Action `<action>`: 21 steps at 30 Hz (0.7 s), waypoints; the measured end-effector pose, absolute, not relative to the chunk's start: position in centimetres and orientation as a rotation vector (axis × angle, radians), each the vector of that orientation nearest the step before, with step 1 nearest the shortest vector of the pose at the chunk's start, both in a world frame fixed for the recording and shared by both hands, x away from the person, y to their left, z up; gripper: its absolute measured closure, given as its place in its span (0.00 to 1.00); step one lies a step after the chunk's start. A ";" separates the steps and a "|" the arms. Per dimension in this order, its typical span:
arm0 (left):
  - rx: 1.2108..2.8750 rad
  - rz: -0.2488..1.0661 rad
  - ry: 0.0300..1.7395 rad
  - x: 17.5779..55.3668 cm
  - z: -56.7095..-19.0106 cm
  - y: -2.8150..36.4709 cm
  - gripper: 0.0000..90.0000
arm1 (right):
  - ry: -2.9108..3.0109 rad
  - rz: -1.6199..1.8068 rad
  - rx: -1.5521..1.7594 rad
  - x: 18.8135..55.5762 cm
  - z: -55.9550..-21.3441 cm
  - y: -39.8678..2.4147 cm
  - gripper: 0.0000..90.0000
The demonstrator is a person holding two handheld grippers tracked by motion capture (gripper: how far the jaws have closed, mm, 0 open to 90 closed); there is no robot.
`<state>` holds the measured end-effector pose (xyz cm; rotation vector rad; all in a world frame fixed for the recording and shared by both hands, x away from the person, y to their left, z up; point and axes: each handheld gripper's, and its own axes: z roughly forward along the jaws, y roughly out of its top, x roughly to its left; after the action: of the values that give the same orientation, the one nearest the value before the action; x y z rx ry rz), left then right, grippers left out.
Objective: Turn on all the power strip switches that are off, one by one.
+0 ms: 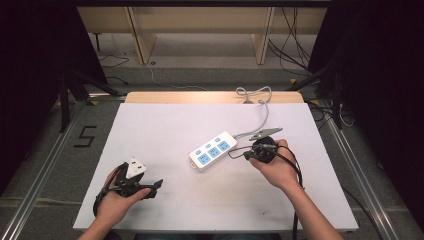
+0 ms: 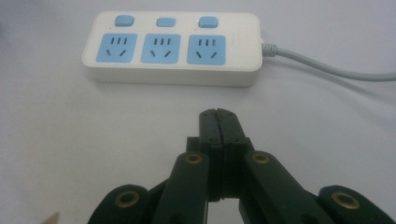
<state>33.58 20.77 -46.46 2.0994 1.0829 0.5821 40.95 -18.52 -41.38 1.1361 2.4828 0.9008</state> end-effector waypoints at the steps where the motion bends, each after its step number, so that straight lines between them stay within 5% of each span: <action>1: 2.099 0.582 1.083 33.6 -46.5 20.8 0.21 | 2.486 0.900 1.138 41.1 -41.3 -18.4 1.00; 21: 2.106 0.581 1.076 33.5 -46.4 20.7 0.21 | 2.502 0.880 1.109 43.0 -40.5 -16.5 1.00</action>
<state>33.55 20.67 -46.43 2.1064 1.0765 0.5813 42.98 -16.48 -40.52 1.1086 2.5024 0.8804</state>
